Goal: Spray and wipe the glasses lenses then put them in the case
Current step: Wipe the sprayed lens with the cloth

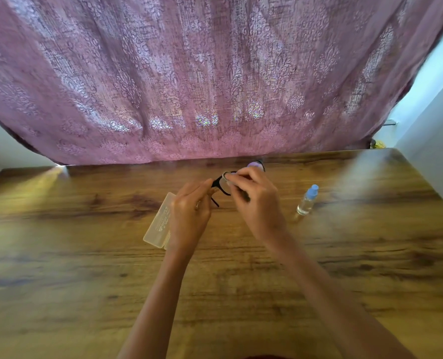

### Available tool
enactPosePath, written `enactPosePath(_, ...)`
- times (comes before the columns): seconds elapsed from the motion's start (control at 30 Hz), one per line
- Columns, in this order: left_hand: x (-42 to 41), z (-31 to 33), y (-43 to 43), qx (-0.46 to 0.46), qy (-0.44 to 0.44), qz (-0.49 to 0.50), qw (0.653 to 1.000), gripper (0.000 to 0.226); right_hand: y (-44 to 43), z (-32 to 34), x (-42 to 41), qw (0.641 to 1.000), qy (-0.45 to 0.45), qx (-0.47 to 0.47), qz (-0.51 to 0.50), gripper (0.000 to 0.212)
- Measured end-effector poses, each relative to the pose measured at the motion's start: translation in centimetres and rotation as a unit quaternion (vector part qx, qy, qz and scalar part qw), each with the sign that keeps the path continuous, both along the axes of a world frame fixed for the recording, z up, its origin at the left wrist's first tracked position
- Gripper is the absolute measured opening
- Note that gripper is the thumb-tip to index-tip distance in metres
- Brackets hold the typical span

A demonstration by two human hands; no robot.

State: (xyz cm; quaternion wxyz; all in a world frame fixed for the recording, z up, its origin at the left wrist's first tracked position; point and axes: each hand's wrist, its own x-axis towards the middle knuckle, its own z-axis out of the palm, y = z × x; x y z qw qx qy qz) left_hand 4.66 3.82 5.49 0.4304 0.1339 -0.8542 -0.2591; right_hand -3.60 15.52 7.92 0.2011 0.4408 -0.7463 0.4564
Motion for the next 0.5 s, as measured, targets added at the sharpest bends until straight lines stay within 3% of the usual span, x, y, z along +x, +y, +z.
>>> enactPosePath(0.27, -0.1, 0.0, -0.4, 0.039, 0.005, 0.028, 0.999, 0.025, 1.1, -0.7, -0.4, 1.000, -0.014, 0.003, -0.015, 0.018)
enactPosePath(0.5, -0.3, 0.3, -0.1, 0.008, -0.002, 0.017, 1.000, 0.027, -0.2, 0.0, 0.7, 1.000, 0.003, 0.004, 0.015, 0.015)
